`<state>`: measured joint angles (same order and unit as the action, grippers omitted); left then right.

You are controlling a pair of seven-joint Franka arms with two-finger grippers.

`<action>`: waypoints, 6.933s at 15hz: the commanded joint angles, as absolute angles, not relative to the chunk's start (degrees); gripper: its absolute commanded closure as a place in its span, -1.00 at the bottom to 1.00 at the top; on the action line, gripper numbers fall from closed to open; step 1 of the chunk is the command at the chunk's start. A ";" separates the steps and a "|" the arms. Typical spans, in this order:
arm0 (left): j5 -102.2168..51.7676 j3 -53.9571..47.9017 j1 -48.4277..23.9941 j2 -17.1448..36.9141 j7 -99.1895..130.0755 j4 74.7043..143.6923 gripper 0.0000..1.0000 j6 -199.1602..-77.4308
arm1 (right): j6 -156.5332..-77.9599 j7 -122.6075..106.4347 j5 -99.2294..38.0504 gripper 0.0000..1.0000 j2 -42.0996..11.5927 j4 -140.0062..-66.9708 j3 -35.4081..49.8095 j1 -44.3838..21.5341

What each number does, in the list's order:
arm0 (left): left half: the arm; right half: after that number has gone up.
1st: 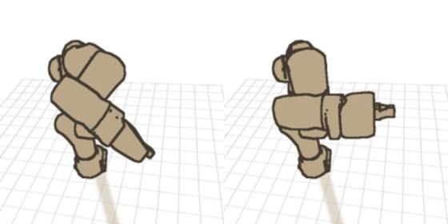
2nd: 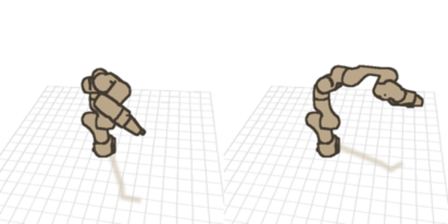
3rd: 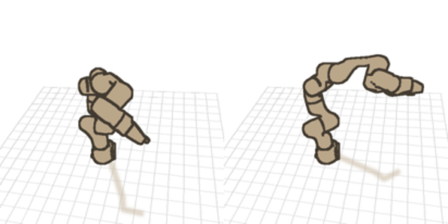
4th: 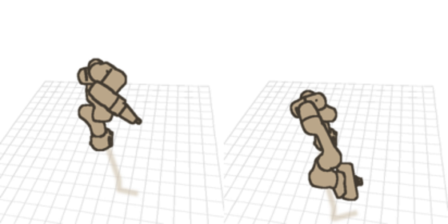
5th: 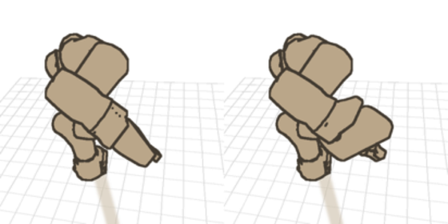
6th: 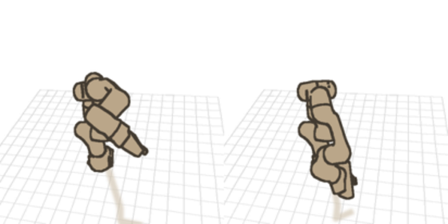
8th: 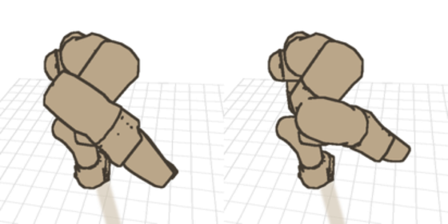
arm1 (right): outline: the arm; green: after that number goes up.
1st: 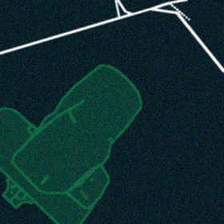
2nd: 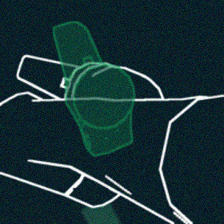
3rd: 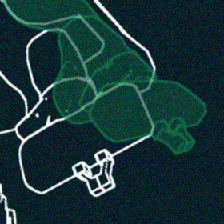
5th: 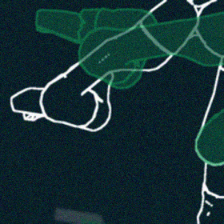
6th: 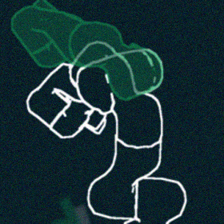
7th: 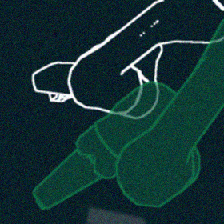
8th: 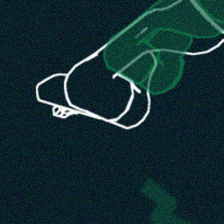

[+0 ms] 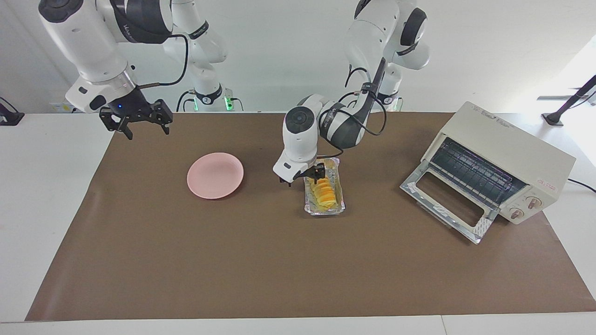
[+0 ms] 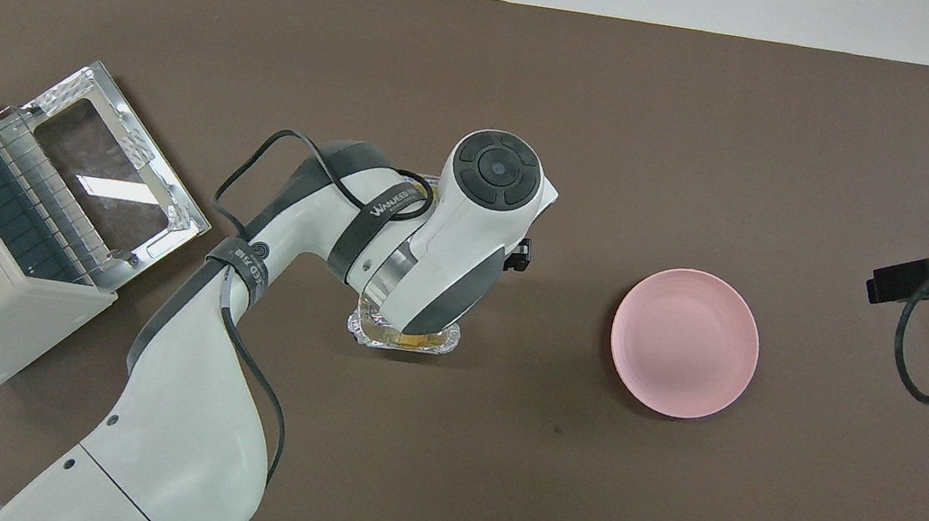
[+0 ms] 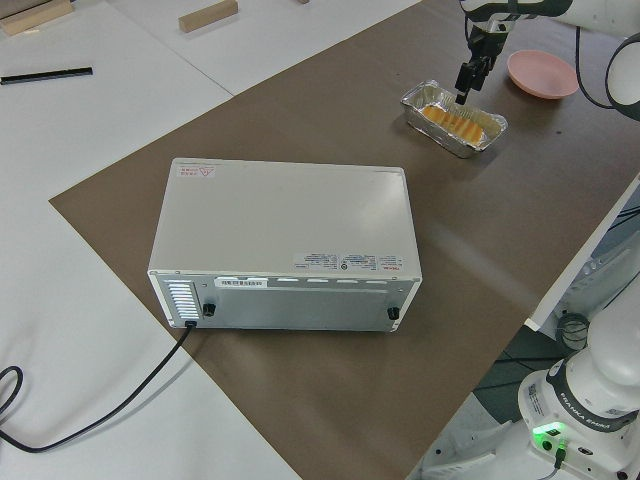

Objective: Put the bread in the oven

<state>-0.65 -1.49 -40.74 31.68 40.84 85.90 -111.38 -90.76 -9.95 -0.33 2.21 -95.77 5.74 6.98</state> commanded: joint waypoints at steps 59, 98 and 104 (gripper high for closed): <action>-4.13 25.93 -19.78 19.34 18.10 95.27 1.00 -100.02 | -87.54 -9.40 0.00 -1.00 2.81 -94.75 1.58 3.96; -4.57 26.46 -19.51 16.08 25.84 100.46 0.47 -98.09 | -87.54 -9.40 0.00 -1.00 2.81 -94.75 1.58 3.96; -4.48 26.46 -18.81 16.17 25.75 96.25 -1.00 -97.48 | -87.54 -9.40 0.00 -1.00 2.81 -94.75 1.58 3.96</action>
